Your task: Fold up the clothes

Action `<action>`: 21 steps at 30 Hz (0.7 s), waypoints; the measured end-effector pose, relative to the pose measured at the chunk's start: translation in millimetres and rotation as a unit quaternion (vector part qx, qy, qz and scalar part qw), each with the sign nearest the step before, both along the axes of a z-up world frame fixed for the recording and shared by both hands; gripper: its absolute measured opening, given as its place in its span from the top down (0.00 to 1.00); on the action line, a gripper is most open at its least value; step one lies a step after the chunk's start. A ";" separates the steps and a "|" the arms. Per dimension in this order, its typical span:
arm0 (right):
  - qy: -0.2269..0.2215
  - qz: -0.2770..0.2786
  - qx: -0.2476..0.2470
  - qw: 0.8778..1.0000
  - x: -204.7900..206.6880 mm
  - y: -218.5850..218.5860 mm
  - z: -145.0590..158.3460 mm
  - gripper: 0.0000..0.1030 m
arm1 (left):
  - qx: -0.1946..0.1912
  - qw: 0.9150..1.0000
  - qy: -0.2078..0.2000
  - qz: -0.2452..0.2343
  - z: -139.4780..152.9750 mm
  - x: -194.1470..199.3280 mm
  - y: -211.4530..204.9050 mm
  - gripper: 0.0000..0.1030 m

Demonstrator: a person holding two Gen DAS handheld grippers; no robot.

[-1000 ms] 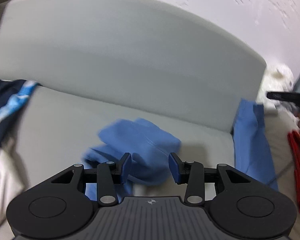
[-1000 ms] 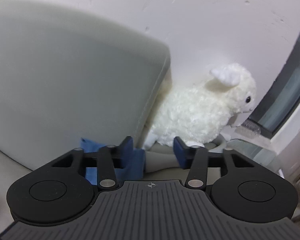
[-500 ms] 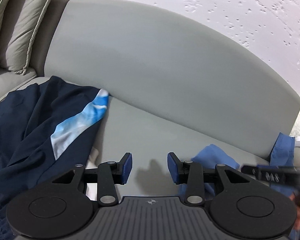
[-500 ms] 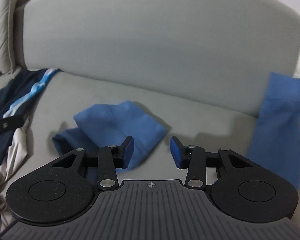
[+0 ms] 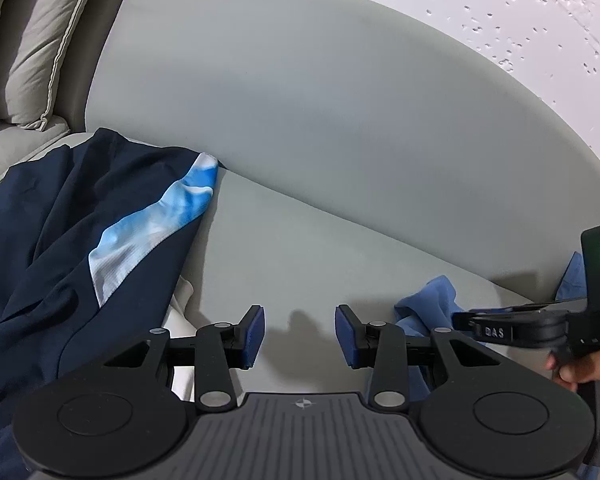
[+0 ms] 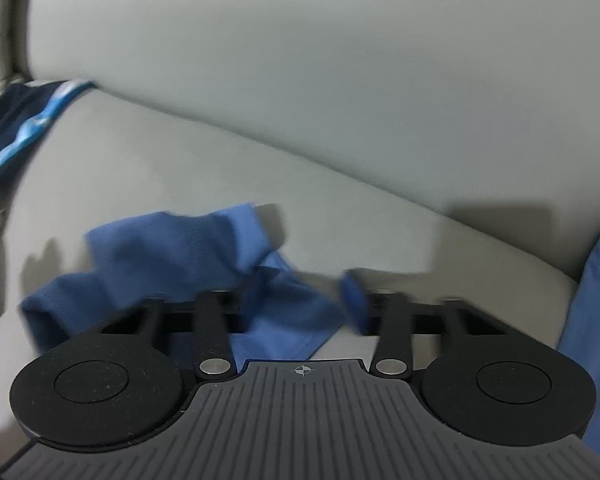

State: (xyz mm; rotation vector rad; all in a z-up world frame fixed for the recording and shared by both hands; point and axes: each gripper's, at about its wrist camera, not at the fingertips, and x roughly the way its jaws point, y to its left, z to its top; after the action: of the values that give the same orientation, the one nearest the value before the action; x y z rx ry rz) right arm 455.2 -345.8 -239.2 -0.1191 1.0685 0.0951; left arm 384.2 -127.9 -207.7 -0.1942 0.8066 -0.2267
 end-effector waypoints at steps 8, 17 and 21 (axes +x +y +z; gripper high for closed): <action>-0.157 0.075 -0.180 0.968 -18.6 47.2 58.5 0.97 | 0.008 0.999 -0.020 0.038 10.7 -5.9 18.6 0.63; -0.343 0.148 -0.292 0.880 8.0 94.9 150.3 0.97 | -0.001 0.999 0.004 0.041 3.8 3.3 29.8 0.63; -0.396 0.180 -0.256 0.863 -6.2 115.0 168.8 0.97 | -0.005 0.997 0.007 0.077 3.4 5.1 42.4 0.63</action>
State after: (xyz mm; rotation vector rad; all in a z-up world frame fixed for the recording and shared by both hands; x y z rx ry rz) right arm 449.0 -230.8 -70.4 -0.7782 0.2065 0.0837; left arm 389.4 -85.5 -204.3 -0.2675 0.7997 -0.0841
